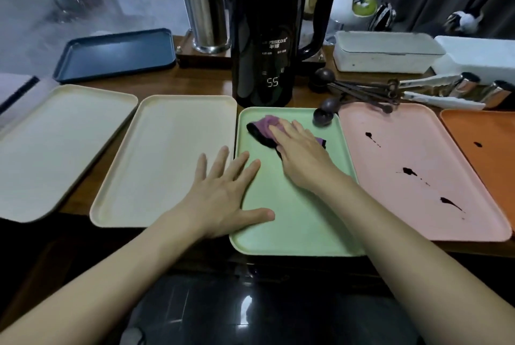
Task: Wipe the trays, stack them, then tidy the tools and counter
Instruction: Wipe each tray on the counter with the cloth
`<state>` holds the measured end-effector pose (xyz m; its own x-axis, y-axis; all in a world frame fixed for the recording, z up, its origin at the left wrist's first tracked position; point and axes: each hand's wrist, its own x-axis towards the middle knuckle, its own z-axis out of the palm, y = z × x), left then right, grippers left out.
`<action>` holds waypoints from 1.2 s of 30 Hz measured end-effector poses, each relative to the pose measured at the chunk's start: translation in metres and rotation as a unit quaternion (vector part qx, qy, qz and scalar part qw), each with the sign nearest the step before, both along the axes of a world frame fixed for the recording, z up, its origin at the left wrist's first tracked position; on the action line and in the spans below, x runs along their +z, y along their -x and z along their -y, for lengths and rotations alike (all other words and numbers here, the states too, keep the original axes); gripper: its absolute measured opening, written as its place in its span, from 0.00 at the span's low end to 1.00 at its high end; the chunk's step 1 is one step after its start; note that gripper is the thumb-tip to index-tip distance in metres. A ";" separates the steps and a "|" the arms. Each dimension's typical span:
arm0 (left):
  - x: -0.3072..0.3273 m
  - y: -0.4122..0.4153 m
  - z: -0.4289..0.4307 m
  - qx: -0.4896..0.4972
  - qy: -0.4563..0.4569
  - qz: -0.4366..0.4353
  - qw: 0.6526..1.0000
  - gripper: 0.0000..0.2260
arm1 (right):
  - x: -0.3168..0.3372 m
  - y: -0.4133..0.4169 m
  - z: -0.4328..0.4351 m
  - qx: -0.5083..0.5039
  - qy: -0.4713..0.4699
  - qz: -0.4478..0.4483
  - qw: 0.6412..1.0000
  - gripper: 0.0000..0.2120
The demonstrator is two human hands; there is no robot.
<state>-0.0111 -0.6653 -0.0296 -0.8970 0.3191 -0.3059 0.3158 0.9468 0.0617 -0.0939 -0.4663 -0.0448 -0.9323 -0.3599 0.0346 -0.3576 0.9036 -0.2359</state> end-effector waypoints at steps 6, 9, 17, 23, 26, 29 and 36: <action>0.002 0.001 -0.001 -0.006 0.011 -0.003 1.000 0.49 | 0.012 -0.115 -0.047 0.017 -0.003 0.058 0.998 0.26; 0.000 0.001 0.000 -0.014 0.022 -0.008 1.000 0.50 | 0.012 -0.158 -0.050 -0.066 -0.006 0.062 0.996 0.28; 0.001 0.003 -0.002 -0.025 0.047 -0.015 0.998 0.63 | 0.007 -0.175 0.021 -0.094 0.061 0.042 0.993 0.34; -0.001 0.005 0.000 -0.032 0.052 -0.016 0.998 0.57 | 0.005 -0.166 -0.028 -0.092 0.038 0.053 0.994 0.37; 0.001 0.004 0.000 -0.032 0.057 -0.014 0.998 0.51 | 0.002 -0.155 -0.040 -0.114 0.008 0.037 0.993 0.38; 0.003 0.003 0.000 -0.038 0.066 -0.018 0.997 0.51 | 0.004 -0.130 -0.035 -0.118 0.013 0.010 0.993 0.33; 0.016 0.005 -0.005 -0.012 0.080 0.028 0.996 0.56 | 0.018 -0.104 -0.044 -0.033 0.060 -0.012 0.998 0.22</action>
